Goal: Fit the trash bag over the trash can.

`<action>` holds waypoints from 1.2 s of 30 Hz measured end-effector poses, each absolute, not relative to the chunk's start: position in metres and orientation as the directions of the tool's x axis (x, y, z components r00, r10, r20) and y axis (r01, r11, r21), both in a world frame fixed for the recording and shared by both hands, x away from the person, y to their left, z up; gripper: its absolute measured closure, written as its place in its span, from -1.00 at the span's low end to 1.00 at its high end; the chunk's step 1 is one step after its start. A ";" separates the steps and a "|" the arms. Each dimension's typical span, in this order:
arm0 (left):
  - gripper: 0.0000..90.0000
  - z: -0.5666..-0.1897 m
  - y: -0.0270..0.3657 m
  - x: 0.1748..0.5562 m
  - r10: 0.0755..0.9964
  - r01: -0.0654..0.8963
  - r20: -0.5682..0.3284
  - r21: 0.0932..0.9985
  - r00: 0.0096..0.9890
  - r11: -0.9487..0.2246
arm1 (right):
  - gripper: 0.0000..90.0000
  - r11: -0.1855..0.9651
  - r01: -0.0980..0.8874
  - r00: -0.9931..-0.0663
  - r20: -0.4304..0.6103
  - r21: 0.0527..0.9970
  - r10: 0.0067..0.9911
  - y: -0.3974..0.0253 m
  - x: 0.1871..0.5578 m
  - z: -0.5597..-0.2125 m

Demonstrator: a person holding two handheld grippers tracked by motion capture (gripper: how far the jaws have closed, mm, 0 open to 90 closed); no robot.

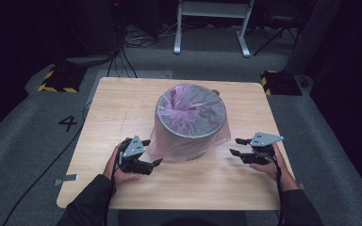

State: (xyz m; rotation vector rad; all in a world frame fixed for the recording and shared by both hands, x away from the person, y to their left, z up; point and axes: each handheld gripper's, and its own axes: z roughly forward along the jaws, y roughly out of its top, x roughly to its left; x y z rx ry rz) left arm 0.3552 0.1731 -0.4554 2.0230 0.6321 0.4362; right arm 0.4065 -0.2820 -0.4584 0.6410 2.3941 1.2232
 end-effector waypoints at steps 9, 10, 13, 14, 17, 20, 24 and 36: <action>-0.64 -0.469 0.190 0.340 0.666 0.348 0.055 0.819 0.744 -0.456 | -0.50 0.346 0.274 -0.801 0.015 0.897 0.598 -0.293 0.398 -0.433; -0.64 -0.472 0.191 0.340 0.669 0.366 0.054 0.804 0.741 -0.469 | -0.50 0.337 0.271 -0.798 0.014 0.902 0.602 -0.292 0.397 -0.429; -0.64 -0.483 0.194 0.341 0.676 0.408 0.078 0.744 0.733 -0.529 | -0.47 0.327 0.260 -0.797 0.011 0.909 0.604 -0.289 0.394 -0.418; -0.63 -0.485 0.195 0.341 0.680 0.420 0.082 0.730 0.729 -0.539 | -0.47 0.327 0.249 -0.800 0.003 0.912 0.600 -0.288 0.393 -0.414; -0.60 -0.493 0.199 0.342 0.679 0.447 0.067 0.705 0.731 -0.551 | -0.46 0.322 0.243 -0.781 -0.013 0.915 0.625 -0.282 0.391 -0.400; -0.59 -0.496 0.202 0.342 0.681 0.462 0.050 0.698 0.731 -0.547 | -0.46 0.325 0.214 -0.782 -0.038 0.921 0.622 -0.275 0.390 -0.384; -0.60 -0.499 0.206 0.345 0.687 0.474 0.042 0.693 0.725 -0.543 | -0.45 0.327 0.169 -0.778 -0.078 0.930 0.624 -0.266 0.392 -0.361; -0.68 -0.504 0.210 0.353 0.707 0.501 -0.008 0.712 0.707 -0.492 | -0.36 0.399 0.128 -0.782 -0.155 0.908 0.603 -0.220 0.420 -0.305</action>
